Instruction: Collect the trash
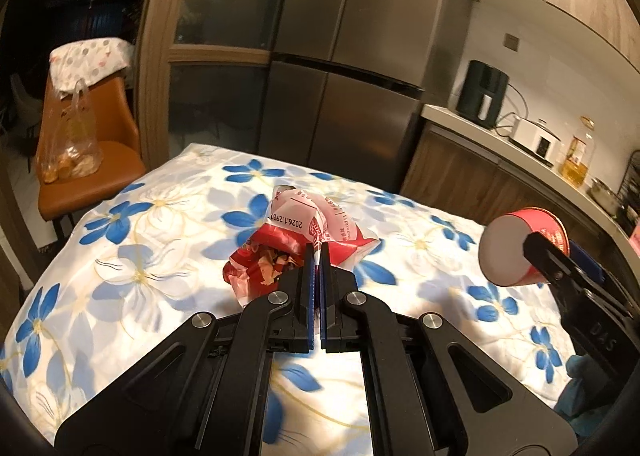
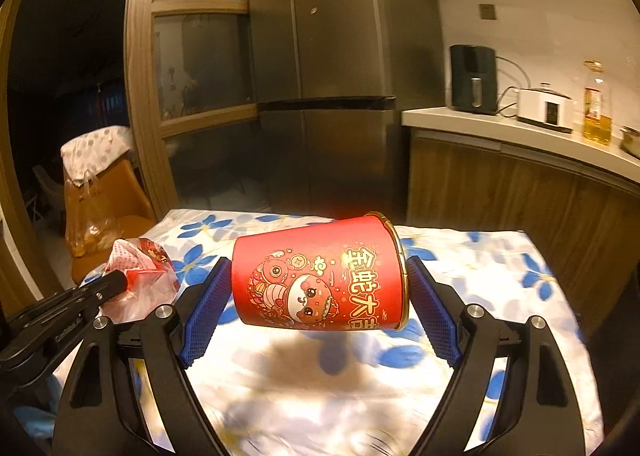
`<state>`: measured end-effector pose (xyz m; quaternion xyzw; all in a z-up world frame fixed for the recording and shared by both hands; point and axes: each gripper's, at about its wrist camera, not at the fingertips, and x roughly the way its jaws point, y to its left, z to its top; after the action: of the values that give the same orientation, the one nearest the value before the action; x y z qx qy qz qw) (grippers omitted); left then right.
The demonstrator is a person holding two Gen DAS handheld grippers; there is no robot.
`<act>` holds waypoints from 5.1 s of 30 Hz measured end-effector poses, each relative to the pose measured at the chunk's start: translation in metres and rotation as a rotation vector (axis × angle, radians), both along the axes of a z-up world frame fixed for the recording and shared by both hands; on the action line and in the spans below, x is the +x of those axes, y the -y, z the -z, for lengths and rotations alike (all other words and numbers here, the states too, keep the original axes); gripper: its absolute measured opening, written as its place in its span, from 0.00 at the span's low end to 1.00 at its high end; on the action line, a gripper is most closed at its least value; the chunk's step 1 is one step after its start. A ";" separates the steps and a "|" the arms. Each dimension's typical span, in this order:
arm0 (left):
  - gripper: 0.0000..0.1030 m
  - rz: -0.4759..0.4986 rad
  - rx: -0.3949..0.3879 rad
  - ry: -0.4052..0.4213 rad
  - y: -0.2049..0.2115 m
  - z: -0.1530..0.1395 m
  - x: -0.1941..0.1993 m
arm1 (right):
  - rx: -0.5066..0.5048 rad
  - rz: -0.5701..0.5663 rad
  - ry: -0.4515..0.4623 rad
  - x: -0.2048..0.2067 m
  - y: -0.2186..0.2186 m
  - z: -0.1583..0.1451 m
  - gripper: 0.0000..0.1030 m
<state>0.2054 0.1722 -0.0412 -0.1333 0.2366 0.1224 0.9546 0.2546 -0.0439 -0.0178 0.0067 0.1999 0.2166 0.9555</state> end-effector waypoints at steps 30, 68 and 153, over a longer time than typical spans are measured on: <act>0.01 0.499 0.078 0.094 0.270 -0.040 0.027 | 0.000 0.462 0.060 -0.056 0.241 -0.018 0.80; 0.01 0.898 0.075 0.135 0.469 -0.009 0.095 | 0.054 0.746 0.100 -0.041 0.385 0.002 0.80; 0.95 0.444 0.155 0.077 0.251 -0.045 -0.104 | -0.035 0.609 0.029 -0.195 0.221 -0.015 0.95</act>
<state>0.1014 -0.0785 0.0043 -0.0088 0.2132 -0.0781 0.9738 0.0594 -0.2652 -0.0028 0.0467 0.1786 -0.0833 0.9793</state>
